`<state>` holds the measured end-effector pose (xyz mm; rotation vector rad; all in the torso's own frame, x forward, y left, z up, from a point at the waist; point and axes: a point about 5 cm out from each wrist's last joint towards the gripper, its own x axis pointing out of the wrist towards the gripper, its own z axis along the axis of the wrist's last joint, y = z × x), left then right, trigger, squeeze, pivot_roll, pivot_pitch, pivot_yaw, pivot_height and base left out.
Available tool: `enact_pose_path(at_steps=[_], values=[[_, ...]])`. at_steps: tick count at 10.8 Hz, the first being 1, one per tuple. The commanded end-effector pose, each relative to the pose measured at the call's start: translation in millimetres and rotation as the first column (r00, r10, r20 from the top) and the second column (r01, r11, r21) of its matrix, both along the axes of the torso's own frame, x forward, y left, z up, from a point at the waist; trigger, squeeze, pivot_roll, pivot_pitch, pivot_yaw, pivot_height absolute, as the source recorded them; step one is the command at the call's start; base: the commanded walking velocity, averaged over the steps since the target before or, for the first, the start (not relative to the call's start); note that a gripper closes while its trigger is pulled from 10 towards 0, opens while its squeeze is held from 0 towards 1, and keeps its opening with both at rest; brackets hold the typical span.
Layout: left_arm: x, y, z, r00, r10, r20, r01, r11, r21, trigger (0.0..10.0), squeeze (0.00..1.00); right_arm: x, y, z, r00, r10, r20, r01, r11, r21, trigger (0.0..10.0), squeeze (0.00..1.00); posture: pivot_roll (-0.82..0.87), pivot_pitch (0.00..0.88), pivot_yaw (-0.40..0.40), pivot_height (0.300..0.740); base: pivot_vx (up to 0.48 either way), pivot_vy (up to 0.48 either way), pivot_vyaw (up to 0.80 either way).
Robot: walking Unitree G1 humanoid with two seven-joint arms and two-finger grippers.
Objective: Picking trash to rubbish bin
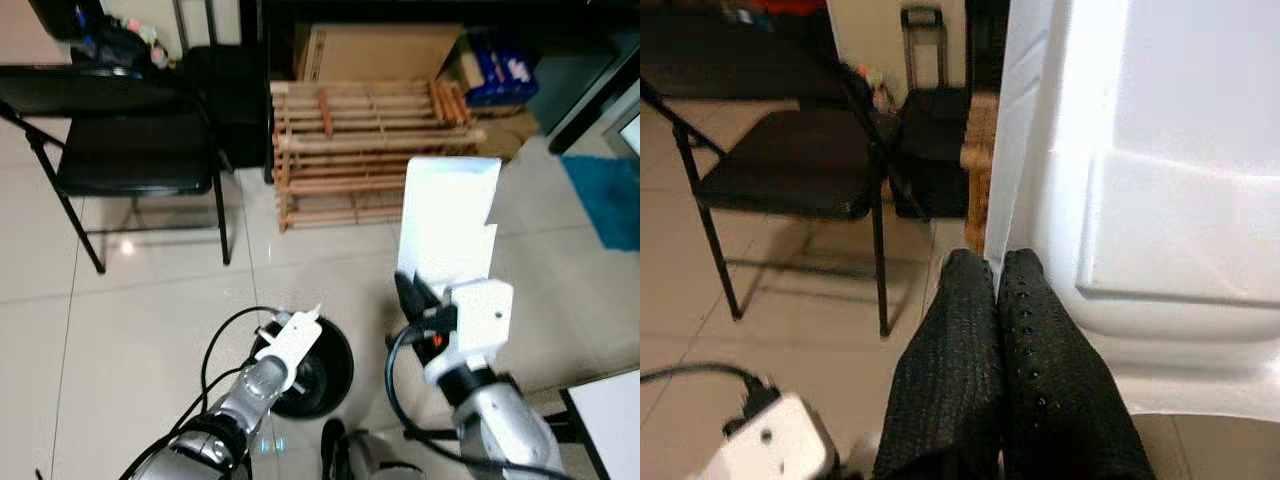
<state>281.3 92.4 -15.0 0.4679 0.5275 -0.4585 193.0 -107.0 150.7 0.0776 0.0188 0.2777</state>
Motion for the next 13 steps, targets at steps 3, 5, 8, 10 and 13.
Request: enact_pose_path(at_steps=[3,5,8,10,13], values=[[-14.6,8.9,-14,0.999,-0.001,-0.038,0.004,0.999,0.054,10.0,0.00,-5.1,0.6,0,1.000,-0.003,-0.014,0.002,1.000,-0.014,10.0,0.00,-0.02,0.333,-0.119,0.740,0.000,0.000,0.00],[-13.2,18.3,-15,0.999,0.026,-0.042,-0.022,0.996,0.085,10.0,0.00,-2.5,-2.2,1,1.000,-0.008,-0.006,0.008,1.000,-0.027,10.0,0.00,-0.02,0.321,-0.119,0.740,0.000,0.000,0.00],[-9.0,22.7,-12,0.998,0.056,-0.030,-0.053,0.995,0.089,10.0,0.00,4.5,-4.7,1,1.000,-0.010,0.010,0.011,0.999,-0.042,10.0,0.00,0.00,0.298,-0.117,0.740,0.000,0.000,0.00],[-12.9,17.7,-16,0.997,0.060,-0.053,-0.055,0.995,0.080,10.0,0.00,7.7,-4.4,3,1.000,-0.009,0.025,0.010,0.999,-0.046,10.0,0.00,-0.01,0.294,-0.117,0.740,0.000,0.000,0.00],[-12.2,12.7,-15,0.998,0.025,-0.058,-0.020,0.996,0.091,10.0,0.19,7.7,-5.9,5,0.999,-0.018,0.030,0.019,0.999,-0.049,10.0,0.00,-0.02,0.296,-0.111,0.740,0.000,0.000,0.00]])
